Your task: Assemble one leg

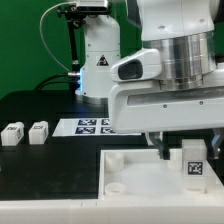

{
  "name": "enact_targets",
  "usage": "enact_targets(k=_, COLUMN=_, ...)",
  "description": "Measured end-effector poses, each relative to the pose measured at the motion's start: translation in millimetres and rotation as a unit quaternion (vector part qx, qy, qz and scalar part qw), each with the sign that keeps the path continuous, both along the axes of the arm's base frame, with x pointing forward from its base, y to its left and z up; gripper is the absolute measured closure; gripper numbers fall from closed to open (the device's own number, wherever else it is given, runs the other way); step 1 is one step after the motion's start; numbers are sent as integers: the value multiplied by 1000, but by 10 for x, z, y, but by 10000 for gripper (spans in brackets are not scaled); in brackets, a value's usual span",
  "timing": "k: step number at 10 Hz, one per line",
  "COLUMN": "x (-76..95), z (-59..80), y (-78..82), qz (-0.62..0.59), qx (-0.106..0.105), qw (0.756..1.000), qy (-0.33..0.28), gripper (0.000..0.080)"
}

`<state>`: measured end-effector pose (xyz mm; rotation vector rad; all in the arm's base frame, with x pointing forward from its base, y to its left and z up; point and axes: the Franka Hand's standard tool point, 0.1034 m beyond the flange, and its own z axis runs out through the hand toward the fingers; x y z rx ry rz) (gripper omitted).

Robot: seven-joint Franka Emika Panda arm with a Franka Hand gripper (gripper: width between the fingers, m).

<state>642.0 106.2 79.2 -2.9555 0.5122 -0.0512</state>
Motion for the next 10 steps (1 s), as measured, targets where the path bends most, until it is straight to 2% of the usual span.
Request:
enact_targets(k=1, x=-1, z=0, y=10, qz=-44, qx=5, qw=999, qy=6, gripper=510)
enact_targets(k=3, x=-6, z=-10, y=-1, qz=-188, qx=13, qw=982, qy=26, gripper=508)
enact_targets(k=5, x=-25, z=-21, y=12, qz=-389, qx=14, qw=920, qy=49, gripper=508)
enact_targets(k=7, x=-42, z=-20, y=62, qz=-596, qx=24, qw=799, qy=70, gripper=508)
enact_targets(k=8, x=-44, z=-20, y=63, qz=-553, qx=19, qw=831, qy=64, gripper=508)
enact_targets(k=9, x=-45, z=-20, y=66, qz=-539, qx=18, qw=840, qy=62, gripper=508)
enact_targets(k=10, x=-39, z=-15, y=59, qz=-526, qx=17, qw=848, qy=60, gripper=471)
